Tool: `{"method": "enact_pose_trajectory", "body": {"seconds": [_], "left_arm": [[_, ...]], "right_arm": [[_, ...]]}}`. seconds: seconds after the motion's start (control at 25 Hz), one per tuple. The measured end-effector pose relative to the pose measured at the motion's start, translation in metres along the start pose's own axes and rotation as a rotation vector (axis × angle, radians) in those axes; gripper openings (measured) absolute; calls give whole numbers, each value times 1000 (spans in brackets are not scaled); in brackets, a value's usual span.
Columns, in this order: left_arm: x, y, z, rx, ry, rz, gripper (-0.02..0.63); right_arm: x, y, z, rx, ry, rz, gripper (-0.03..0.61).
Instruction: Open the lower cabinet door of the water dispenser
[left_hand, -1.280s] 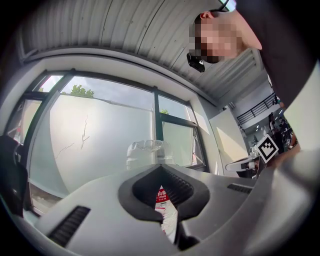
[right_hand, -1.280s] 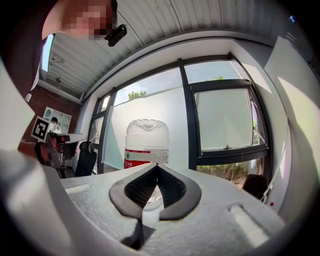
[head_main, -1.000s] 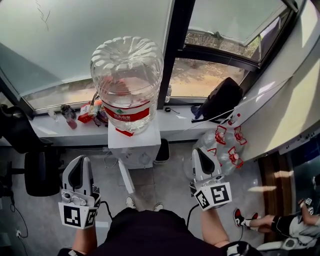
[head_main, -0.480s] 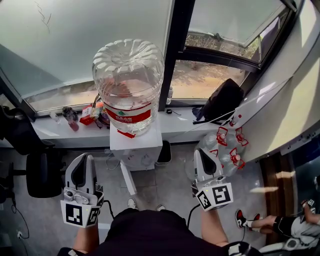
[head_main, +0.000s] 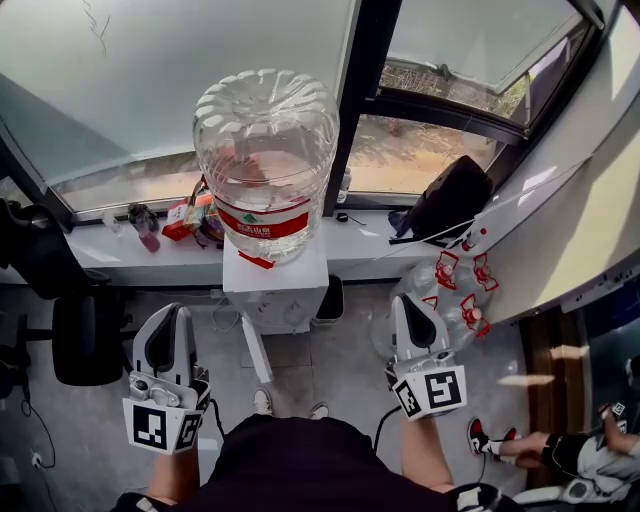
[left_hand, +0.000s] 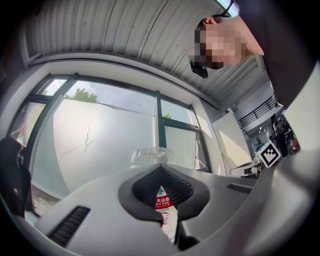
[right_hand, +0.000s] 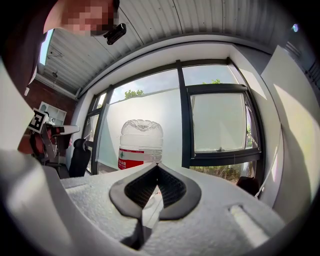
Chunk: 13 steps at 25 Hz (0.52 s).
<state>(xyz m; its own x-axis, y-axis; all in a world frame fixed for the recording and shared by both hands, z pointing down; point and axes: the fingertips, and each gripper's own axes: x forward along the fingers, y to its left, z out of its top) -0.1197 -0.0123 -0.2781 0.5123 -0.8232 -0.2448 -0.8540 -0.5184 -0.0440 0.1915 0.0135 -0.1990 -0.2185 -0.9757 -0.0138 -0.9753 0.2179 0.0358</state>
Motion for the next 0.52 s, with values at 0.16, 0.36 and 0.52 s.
{"method": "enact_pose_trajectory", "body": {"seconds": [0.16,0.36,0.52], "left_arm": [[-2,1,2,5,-6,8,8],[-3,-3,3,3,-7,3,8],[-3,-7,2,3,-7,-5,8]], "right_arm": [[-7,-6,-3,-6,7,-22,3],[-12,-7,-2,-12,2,-30,3],[-14,-7,-2,-9,-4,-32,3]]}}
